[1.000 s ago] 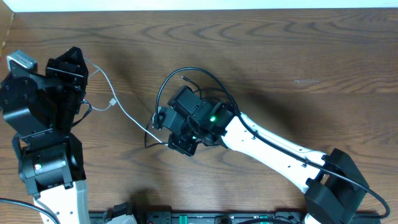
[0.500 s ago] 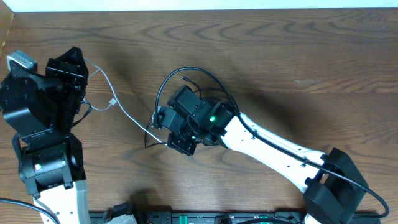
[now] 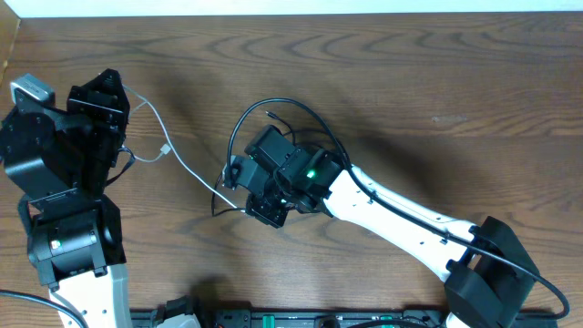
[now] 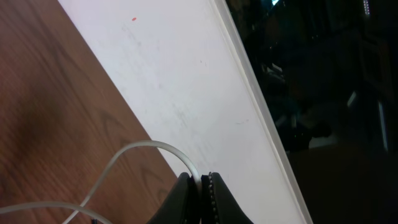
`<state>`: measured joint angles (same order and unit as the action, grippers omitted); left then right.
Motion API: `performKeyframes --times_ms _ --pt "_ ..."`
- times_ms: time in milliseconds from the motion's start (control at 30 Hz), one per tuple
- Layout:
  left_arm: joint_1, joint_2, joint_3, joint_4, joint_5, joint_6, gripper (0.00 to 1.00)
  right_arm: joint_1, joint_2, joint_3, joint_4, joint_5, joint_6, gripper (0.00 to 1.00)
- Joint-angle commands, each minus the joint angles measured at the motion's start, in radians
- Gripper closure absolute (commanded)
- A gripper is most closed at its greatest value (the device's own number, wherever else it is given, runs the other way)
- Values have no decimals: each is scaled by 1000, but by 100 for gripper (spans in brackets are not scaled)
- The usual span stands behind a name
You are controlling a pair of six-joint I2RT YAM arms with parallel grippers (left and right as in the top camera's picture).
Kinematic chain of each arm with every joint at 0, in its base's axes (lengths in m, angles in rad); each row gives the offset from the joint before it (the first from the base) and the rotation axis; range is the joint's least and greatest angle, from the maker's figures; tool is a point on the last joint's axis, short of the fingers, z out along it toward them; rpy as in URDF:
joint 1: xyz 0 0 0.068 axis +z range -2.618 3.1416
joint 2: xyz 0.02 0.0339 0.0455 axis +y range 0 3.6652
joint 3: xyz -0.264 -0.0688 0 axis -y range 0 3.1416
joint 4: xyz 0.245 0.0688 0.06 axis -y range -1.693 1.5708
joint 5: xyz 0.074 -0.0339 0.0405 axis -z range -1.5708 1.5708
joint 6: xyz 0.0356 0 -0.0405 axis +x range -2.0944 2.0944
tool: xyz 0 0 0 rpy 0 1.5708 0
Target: Untangle cables
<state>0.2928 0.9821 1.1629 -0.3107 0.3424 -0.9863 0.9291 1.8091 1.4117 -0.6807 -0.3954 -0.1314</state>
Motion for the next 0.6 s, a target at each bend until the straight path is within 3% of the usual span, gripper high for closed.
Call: performKeyframes --times_ms 0,367,467,567 --pt "4 4 16 1 5 24 92 9 9 -8 -14 -7 4 87" --pt "4 4 16 0 5 24 93 9 11 -8 -11 -6 3 89" --pt "4 4 16 0 5 24 93 9 11 -8 -11 -6 3 99" --pt "4 4 16 -2 5 24 93 9 11 -8 -11 -7 4 99"
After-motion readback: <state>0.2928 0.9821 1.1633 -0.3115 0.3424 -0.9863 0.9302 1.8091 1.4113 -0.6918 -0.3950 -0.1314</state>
